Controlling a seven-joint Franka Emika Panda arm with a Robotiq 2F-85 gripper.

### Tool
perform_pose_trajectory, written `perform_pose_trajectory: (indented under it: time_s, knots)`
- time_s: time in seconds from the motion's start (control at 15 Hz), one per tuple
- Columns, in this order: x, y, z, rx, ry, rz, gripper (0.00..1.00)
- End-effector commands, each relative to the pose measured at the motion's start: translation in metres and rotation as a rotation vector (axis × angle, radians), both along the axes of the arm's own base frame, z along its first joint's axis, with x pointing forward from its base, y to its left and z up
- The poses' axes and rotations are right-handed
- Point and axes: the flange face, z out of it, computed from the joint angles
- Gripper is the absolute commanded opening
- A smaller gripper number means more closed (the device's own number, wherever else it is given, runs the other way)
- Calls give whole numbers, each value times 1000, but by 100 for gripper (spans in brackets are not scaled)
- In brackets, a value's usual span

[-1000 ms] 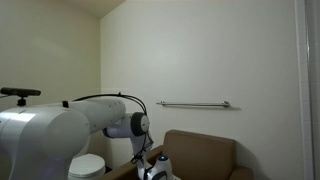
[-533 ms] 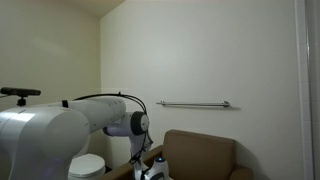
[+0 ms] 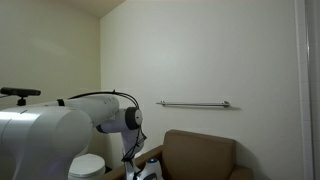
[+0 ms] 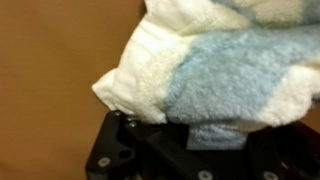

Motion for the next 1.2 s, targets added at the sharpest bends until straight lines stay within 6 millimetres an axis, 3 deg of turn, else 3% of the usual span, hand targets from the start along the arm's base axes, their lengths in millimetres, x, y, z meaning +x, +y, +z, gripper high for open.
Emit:
perform_pose_trajectory:
  time_s: [0.0, 0.2, 0.4, 0.47, 0.67, 0.87, 1.13]
  knots:
    - [-73, 16, -12, -39, 56, -88, 6]
    - [-107, 25, -4, -41, -16, -146, 6]
    - [-128, 12, 6, -19, -133, -248, 6]
    - [-107, 12, 6, -15, -142, -282, 6]
    - [-93, -14, 19, -7, -149, -346, 6]
    - [-71, -29, 49, -34, -210, -397, 6]
    - [-23, -7, 112, -93, -390, -335, 6]
